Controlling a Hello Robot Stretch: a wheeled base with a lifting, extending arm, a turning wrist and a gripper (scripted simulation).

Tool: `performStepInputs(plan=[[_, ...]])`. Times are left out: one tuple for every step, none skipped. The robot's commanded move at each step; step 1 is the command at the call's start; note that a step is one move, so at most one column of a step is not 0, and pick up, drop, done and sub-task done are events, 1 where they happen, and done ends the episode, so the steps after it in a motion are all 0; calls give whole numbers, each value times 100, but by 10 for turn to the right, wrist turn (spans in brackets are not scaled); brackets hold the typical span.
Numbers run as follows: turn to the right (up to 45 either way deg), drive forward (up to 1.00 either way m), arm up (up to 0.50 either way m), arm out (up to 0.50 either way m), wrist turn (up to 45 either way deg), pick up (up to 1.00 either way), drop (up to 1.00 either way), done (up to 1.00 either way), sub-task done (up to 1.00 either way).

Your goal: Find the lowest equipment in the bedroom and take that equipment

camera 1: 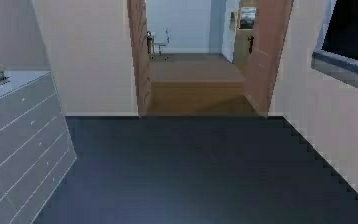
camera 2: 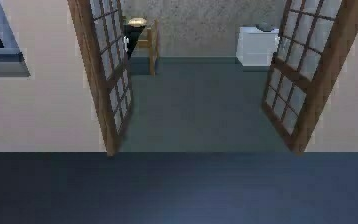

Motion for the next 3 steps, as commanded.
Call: performStepInputs(plan=[[450,0,0,0,0,0,0,0,0],[30,0,0,0,0,0,0,0,0],[0,100,0,0,0,0,0,0,0]])
